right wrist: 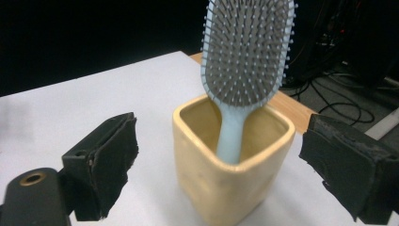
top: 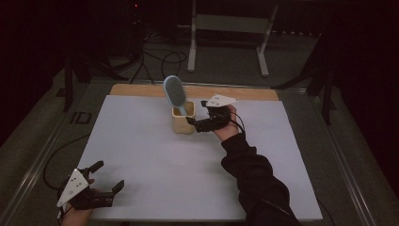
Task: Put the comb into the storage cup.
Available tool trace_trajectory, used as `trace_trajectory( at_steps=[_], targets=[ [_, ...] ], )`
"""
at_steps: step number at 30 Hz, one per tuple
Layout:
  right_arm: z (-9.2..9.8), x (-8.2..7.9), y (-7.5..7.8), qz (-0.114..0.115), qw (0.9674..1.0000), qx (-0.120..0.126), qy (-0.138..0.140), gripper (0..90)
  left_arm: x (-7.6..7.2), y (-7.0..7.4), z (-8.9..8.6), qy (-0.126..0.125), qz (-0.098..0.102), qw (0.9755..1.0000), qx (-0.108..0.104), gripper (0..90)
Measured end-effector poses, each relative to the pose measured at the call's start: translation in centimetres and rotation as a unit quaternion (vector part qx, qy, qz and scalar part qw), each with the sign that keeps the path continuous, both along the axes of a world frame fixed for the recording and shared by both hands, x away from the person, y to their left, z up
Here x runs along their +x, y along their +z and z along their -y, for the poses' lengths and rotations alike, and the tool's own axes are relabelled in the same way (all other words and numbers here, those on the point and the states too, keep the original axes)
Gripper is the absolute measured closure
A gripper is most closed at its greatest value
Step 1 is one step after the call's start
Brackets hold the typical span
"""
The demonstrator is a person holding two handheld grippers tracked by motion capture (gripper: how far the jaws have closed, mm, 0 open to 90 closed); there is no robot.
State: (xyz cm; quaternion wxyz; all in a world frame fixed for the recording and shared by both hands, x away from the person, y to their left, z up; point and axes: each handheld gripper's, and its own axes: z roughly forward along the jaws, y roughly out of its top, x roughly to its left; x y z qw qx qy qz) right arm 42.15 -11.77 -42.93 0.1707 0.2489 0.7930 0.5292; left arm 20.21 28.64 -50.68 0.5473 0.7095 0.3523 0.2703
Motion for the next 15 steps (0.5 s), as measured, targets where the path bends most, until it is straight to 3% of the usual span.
trace_trajectory(
  at_steps=[6,15],
  targets=[
    [1.4,-0.7,-0.4,-0.017,0.9999,0.0,-0.002,10.5,0.0,0.0,0.0,0.0,0.001,1.0,0.001,0.0],
    [3.4,-2.1,-0.7,-0.016,0.9999,0.001,-0.002,10.5,0.0,0.0,0.0,0.0,0.001,1.0,0.002,0.0]
  ],
)
